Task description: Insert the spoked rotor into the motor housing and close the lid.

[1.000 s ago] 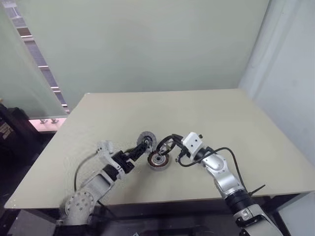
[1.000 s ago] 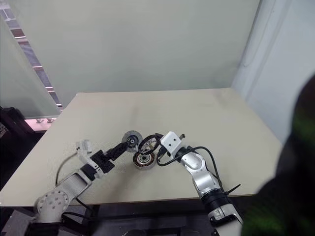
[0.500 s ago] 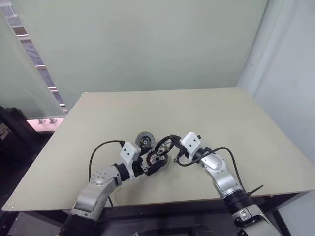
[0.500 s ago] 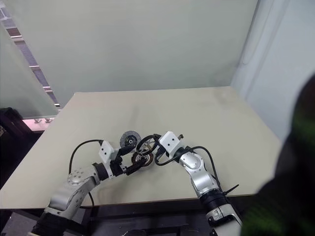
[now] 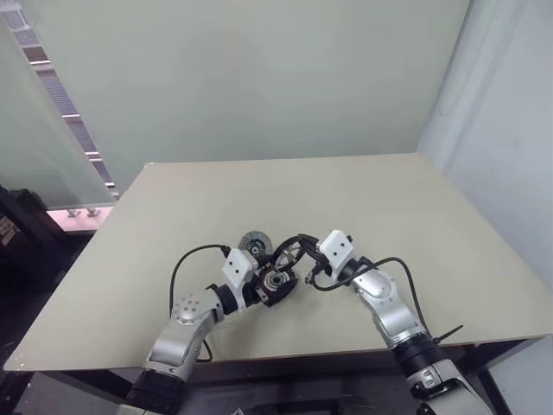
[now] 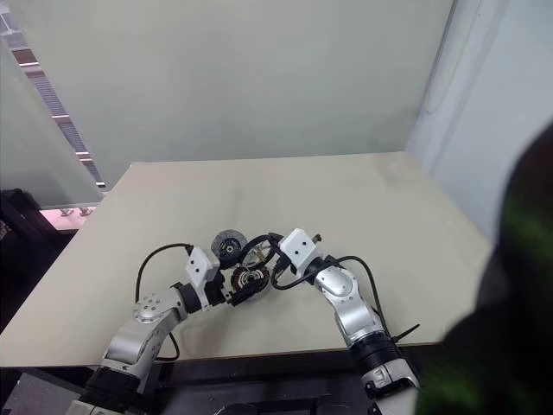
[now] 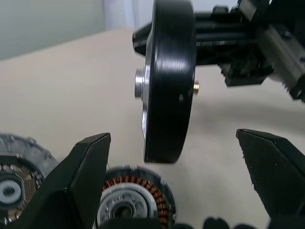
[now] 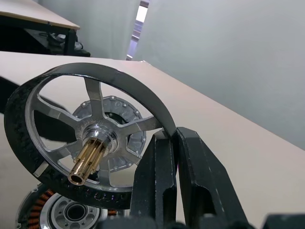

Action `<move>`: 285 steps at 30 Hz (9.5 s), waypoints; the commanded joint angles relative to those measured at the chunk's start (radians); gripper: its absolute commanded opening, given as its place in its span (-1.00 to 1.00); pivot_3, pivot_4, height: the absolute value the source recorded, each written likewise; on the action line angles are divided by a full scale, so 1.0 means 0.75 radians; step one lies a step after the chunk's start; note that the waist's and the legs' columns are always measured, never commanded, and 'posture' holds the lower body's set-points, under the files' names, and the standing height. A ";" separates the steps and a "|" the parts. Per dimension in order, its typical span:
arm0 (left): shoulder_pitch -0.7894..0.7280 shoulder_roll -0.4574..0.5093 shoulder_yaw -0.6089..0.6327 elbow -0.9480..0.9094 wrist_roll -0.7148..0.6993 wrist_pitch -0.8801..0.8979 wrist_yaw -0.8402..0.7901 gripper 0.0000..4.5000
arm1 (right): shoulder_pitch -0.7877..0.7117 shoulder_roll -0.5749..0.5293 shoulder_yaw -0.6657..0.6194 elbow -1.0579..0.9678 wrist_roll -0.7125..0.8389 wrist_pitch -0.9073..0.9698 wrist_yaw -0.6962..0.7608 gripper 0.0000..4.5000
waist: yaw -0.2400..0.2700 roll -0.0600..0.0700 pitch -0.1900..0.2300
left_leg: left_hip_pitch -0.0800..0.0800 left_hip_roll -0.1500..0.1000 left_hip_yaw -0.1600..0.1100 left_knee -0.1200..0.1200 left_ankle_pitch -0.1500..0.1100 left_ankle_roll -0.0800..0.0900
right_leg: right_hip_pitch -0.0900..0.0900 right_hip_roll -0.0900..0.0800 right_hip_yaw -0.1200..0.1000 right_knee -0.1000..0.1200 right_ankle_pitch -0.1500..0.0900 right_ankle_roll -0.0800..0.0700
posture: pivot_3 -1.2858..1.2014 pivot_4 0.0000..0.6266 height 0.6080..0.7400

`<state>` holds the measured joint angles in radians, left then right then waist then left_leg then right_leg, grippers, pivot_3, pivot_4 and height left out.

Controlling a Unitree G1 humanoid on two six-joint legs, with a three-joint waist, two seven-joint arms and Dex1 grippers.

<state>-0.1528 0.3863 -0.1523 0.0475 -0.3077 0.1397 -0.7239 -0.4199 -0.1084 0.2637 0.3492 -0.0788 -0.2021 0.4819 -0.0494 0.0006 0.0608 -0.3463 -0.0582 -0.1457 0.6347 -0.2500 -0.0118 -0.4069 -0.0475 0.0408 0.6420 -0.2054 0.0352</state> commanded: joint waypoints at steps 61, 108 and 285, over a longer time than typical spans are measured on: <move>-0.155 0.297 -0.062 0.321 0.854 -0.703 0.303 -0.88 | 0.039 -0.165 0.048 -0.086 -0.035 0.099 0.115 1.00 | 0.001 0.000 0.000 | 0.000 -0.002 -0.001 0.003 0.000 0.000 | 0.001 -0.001 -0.001 0.001 0.000 0.000 | 0.03 -1.00 1.00; -0.321 0.295 -0.246 0.552 1.168 -0.821 0.554 0.99 | 0.088 -0.155 0.037 -0.149 -0.025 0.143 0.091 1.00 | 0.000 -0.001 -0.001 | 0.002 -0.001 -0.001 0.006 0.000 0.000 | 0.002 -0.001 -0.002 0.005 0.002 0.003 | 0.03 -1.00 1.00; 0.272 0.008 0.383 -0.179 -0.038 0.339 0.219 1.00 | -0.371 -0.420 0.186 -0.341 -0.188 1.037 0.021 0.98 | -0.001 -0.001 -0.001 | -0.016 0.001 -0.002 0.004 -0.001 -0.004 | -0.014 -0.003 -0.009 0.001 0.002 0.001 | 0.03 -1.00 1.00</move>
<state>0.0631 0.3778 0.1281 -0.0591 -0.3313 0.4018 -0.5514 -0.6955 -0.4062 0.3740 0.0894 -0.1878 0.6105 0.4631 -0.0500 0.0001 0.0599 -0.3584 -0.0571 -0.1469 0.6374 -0.2510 -0.0146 -0.4177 -0.0497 0.0344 0.6424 -0.2041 0.0361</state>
